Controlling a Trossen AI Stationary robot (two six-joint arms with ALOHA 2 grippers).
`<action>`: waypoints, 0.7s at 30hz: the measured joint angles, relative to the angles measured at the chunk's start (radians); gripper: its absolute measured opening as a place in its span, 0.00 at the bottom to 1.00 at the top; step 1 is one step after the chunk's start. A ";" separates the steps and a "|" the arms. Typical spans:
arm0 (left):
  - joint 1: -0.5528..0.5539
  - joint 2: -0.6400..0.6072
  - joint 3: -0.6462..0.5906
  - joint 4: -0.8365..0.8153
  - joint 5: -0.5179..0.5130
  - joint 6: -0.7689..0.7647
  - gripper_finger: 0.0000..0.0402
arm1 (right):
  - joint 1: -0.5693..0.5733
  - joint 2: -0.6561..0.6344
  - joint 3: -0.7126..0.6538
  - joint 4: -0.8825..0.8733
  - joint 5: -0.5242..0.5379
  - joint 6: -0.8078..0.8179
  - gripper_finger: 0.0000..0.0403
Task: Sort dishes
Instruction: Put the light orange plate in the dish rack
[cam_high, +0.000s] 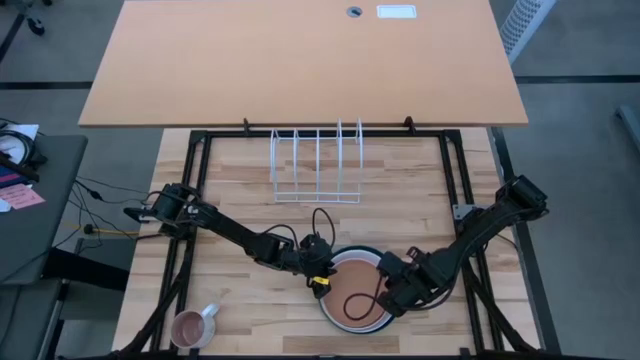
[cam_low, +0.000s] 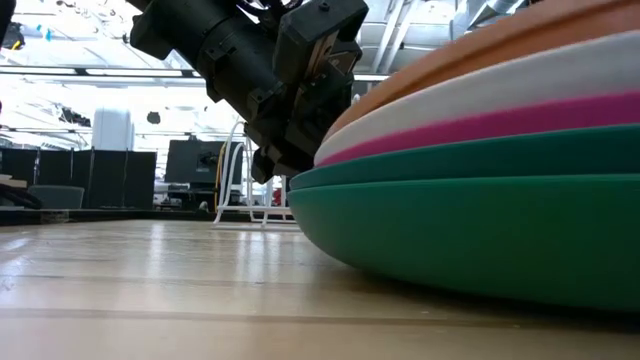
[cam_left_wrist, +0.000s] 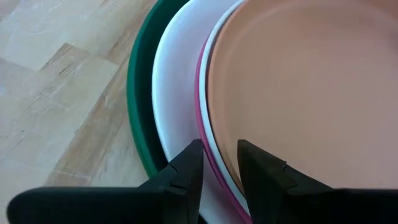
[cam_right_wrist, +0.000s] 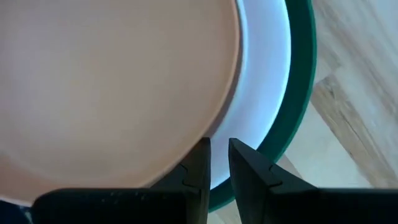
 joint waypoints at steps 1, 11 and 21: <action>0.000 0.000 0.000 0.000 0.000 -0.003 0.22 | 0.000 0.000 0.000 0.006 0.000 -0.010 0.16; 0.000 0.000 0.000 0.001 0.000 -0.003 0.22 | 0.009 0.000 0.000 0.015 -0.006 -0.278 0.16; 0.000 0.000 0.000 -0.013 0.000 -0.003 0.23 | 0.085 -0.020 0.000 -0.033 -0.001 -0.410 0.16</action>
